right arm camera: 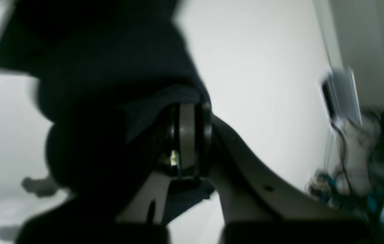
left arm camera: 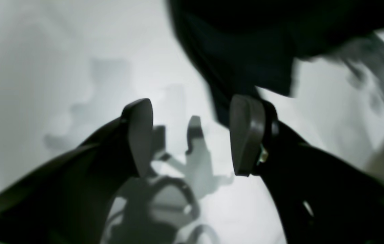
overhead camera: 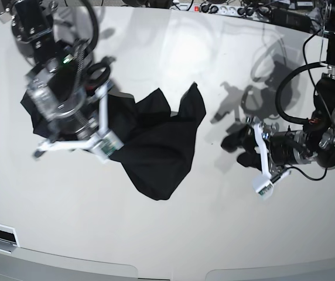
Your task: Layout the t-shirt on the table in an organized manner, then fold the t-shirt properly
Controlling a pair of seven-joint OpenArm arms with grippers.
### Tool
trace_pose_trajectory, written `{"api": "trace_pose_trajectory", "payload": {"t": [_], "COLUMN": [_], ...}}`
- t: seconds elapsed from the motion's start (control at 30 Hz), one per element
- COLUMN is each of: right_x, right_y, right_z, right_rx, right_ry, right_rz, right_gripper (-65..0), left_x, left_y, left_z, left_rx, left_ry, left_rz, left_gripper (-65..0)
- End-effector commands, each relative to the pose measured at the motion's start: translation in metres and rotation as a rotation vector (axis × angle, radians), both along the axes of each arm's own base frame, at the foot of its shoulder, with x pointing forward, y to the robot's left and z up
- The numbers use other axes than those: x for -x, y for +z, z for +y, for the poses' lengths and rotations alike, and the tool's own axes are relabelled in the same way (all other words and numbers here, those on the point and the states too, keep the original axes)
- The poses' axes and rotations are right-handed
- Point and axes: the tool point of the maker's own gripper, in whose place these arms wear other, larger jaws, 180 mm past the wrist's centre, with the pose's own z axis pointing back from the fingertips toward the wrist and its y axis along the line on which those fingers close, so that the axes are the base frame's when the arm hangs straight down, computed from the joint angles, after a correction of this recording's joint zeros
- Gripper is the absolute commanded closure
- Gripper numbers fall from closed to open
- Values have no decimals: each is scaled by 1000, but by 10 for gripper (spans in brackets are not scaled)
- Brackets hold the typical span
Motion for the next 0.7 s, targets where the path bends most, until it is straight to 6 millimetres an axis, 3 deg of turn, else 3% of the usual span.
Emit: {"api": "trace_pose_trajectory", "payload": {"t": [0.0,0.17,0.37,0.57,0.67], "right_x": [-9,-17,-23,-24,-24], "right_y": [15,24,33,34,34], "right_z": [-7,-25,-44,-43,-40], "right_rx": [-23,-112,-131,-130,-134], "right_ry": [-21,-44,-88,-74,-61], "right_rz": [-55,-60,-97,-103,-103], "right_gripper": [0,0,0,0,0], "left_x": [-4,15,36,67,72], "left_y": [16,21,9,-9,-10], "left_z": [-4,-21,-23,-18,-7], "left_rx": [45,168,171,207,268], "left_ry": [-15,-62,-89,-62,23], "left_rz": [-26,45,132,231,236], "left_gripper": [-366,-366,-366,-364,-364]}}
